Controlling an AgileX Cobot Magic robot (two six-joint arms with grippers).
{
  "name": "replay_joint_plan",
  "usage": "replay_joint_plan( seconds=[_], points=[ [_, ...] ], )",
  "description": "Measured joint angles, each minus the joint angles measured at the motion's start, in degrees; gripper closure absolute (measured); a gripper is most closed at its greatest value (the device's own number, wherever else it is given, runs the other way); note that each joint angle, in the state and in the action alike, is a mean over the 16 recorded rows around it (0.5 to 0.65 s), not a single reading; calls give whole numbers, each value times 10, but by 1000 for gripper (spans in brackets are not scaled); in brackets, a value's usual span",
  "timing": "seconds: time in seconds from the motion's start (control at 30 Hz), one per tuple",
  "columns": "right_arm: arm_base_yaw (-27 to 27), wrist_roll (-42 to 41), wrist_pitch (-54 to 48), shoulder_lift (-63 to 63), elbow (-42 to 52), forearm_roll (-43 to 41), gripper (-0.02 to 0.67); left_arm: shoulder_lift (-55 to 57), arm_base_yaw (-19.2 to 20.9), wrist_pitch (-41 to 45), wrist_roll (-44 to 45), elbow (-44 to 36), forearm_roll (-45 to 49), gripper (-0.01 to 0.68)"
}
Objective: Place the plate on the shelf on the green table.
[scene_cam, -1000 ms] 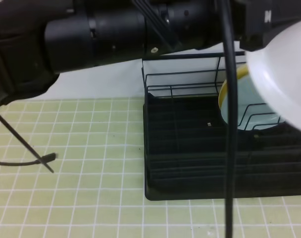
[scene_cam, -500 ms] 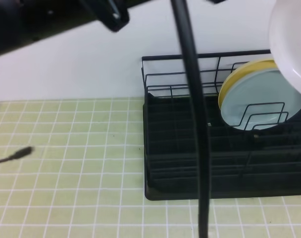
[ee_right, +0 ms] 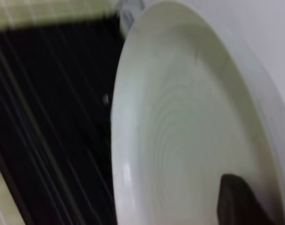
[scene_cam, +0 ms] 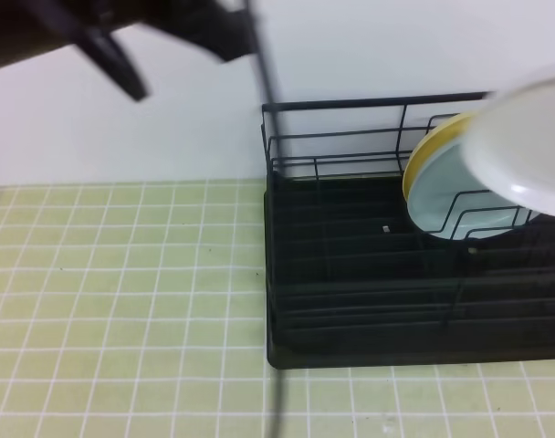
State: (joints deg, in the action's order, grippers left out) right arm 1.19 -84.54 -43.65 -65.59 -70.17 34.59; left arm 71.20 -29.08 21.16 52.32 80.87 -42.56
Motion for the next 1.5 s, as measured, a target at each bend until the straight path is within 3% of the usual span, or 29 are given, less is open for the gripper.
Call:
replay_joint_plan(
  seconds=[0.2, 0.4, 0.97, 1.5],
  points=[
    [0, 2, -69, -85, -101, -106, 540, -2, 83, 47, -104, -37, 50, 672],
    [0, -58, -78, -167, -151, -116, 540, -16, 126, 78, -146, -94, 46, 673],
    [0, -176, -48, -276, -173, -54, 541, -172, 129, 7, -115, -298, 26, 674],
    [0, -195, -22, -315, -174, -46, 541, -237, 129, 13, -108, -326, 24, 674]
  ],
)
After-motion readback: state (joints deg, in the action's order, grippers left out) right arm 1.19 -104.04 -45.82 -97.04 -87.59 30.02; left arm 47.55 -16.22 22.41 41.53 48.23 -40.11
